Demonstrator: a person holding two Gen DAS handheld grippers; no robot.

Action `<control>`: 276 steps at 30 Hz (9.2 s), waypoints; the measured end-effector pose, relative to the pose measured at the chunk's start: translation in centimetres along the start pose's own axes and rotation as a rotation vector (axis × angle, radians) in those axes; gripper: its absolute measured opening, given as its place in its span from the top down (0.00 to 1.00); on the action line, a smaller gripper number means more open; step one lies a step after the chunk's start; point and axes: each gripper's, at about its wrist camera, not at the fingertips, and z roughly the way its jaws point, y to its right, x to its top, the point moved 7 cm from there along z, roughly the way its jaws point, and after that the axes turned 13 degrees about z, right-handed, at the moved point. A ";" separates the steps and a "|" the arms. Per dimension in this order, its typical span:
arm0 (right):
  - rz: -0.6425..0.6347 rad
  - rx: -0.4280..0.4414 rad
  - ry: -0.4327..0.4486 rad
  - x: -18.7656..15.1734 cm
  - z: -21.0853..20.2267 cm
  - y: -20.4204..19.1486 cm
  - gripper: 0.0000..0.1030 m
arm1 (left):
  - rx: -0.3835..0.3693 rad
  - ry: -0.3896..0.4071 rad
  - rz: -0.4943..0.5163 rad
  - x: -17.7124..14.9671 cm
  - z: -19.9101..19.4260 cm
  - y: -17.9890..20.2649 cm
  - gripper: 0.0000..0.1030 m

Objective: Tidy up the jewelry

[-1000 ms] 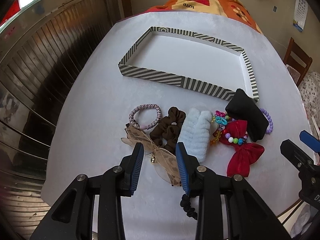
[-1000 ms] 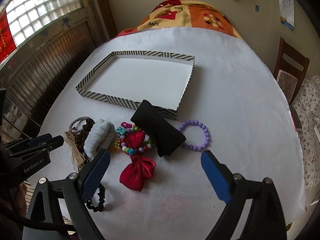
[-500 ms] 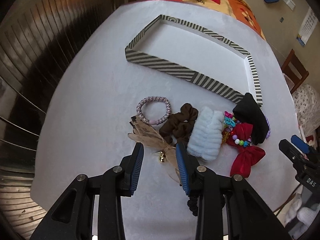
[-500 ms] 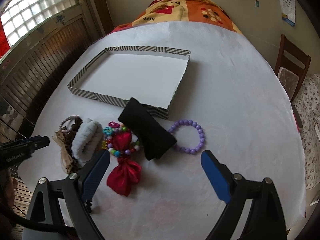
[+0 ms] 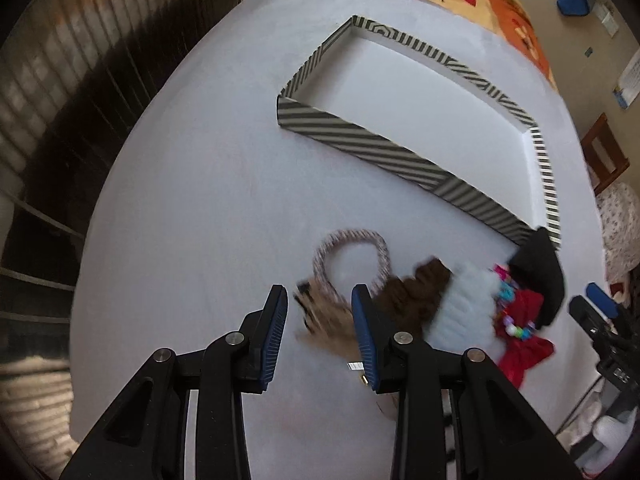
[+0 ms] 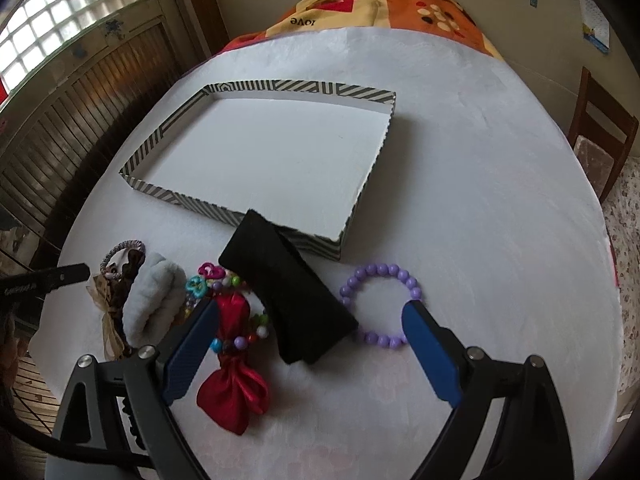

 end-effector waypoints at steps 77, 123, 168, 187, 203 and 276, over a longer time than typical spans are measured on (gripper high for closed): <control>0.105 0.082 -0.070 9.8 8.1 1.4 0.62 | 0.048 -0.006 0.101 10.1 4.9 3.0 0.87; 0.009 0.101 0.155 -4.5 -10.4 1.0 0.39 | 0.130 0.200 0.166 -4.0 -8.4 10.5 0.79; -0.038 0.101 0.021 -8.9 -7.5 0.6 0.34 | -0.098 0.036 0.122 -11.5 -5.2 10.1 0.79; 0.055 0.166 -0.040 -4.4 -1.7 0.4 0.47 | -0.053 -0.060 0.190 -12.7 -0.6 11.2 0.79; 0.142 0.293 -0.198 -4.5 5.0 -1.6 0.79 | -0.086 -0.081 0.216 -12.2 0.9 11.3 0.79; -0.061 0.457 0.001 1.0 -6.7 -2.8 0.90 | -0.210 0.054 0.215 -6.1 -6.3 12.4 1.00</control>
